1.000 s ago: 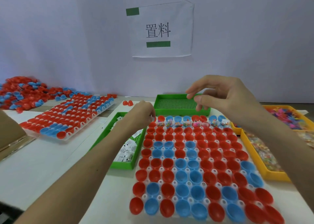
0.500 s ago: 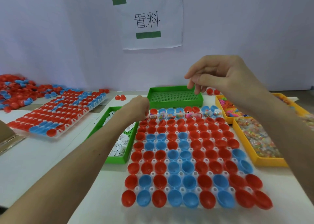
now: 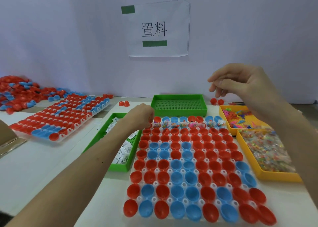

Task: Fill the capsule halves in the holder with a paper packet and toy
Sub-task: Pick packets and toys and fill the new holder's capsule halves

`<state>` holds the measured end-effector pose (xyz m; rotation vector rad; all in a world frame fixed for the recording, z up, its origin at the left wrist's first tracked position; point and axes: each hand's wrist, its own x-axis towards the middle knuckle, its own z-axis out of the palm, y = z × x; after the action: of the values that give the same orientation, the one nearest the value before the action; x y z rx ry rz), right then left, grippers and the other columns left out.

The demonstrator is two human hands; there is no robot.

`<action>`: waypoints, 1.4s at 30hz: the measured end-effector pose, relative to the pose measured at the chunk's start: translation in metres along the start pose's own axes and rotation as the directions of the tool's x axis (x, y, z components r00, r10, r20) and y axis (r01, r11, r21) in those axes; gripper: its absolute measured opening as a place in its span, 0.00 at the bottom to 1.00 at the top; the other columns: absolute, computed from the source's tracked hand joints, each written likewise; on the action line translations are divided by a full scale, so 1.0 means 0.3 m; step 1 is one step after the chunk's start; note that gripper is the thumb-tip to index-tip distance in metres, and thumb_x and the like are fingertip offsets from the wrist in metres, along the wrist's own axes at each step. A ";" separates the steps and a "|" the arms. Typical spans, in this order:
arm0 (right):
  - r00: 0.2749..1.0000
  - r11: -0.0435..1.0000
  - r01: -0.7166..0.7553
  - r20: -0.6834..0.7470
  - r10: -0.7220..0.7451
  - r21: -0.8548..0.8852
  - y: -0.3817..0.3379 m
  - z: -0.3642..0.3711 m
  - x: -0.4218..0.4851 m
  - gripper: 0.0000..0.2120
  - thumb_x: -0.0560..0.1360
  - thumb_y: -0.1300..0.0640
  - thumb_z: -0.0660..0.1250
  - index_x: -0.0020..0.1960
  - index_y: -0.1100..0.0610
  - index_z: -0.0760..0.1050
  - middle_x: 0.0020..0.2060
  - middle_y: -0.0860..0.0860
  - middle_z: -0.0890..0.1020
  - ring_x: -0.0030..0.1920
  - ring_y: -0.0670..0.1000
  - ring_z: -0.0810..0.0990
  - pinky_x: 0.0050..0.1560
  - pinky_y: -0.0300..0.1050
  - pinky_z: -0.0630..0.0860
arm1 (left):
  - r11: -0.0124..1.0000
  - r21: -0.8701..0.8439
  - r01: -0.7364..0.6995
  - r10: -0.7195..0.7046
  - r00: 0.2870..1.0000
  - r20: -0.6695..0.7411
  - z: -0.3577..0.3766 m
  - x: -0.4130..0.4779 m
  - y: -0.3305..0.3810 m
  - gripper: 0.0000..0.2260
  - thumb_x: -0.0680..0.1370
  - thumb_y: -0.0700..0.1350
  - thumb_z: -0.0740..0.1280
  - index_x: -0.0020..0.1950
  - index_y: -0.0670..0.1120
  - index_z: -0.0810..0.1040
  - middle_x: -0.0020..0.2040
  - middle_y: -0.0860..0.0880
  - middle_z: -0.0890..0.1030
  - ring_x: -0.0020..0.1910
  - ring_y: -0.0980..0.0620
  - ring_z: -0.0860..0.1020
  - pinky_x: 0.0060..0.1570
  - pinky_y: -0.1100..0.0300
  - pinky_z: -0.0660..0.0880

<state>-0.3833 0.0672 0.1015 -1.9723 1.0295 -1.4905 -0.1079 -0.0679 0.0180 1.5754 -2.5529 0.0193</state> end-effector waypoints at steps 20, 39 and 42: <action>0.517 0.399 -0.389 0.162 0.841 -0.830 0.248 -0.199 -0.042 0.12 0.70 0.54 0.79 0.52 0.45 0.82 0.47 0.44 0.85 0.44 0.43 0.85 0.38 0.35 0.78 | 0.895 -0.358 0.267 -0.315 0.946 -0.081 0.123 -0.157 -0.207 0.08 0.74 0.46 0.75 0.53 0.49 0.86 0.55 0.50 0.84 0.47 0.54 0.78 0.54 0.53 0.78; 0.711 0.468 -0.409 0.048 0.701 -0.783 0.211 -0.227 -0.039 0.06 0.74 0.65 0.72 0.43 0.54 0.81 0.35 0.49 0.85 0.33 0.47 0.85 0.38 0.43 0.75 | 0.574 -0.799 0.178 -0.608 0.746 -0.271 0.054 -0.238 -0.133 0.08 0.72 0.40 0.77 0.48 0.46 0.81 0.42 0.48 0.83 0.40 0.54 0.81 0.43 0.60 0.79; 0.826 0.681 -0.336 0.144 0.545 -0.651 0.096 -0.176 -0.018 0.08 0.73 0.64 0.74 0.45 0.51 0.83 0.38 0.50 0.86 0.36 0.48 0.85 0.38 0.33 0.74 | 0.362 -0.932 0.019 -0.597 0.773 -0.216 -0.032 -0.298 -0.018 0.11 0.71 0.39 0.78 0.49 0.48 0.82 0.44 0.46 0.83 0.41 0.51 0.82 0.46 0.56 0.79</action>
<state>-0.4423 0.0577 0.0934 -2.0328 1.8299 -0.5546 -0.0626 0.0098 0.0159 1.2619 -1.2738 -0.7406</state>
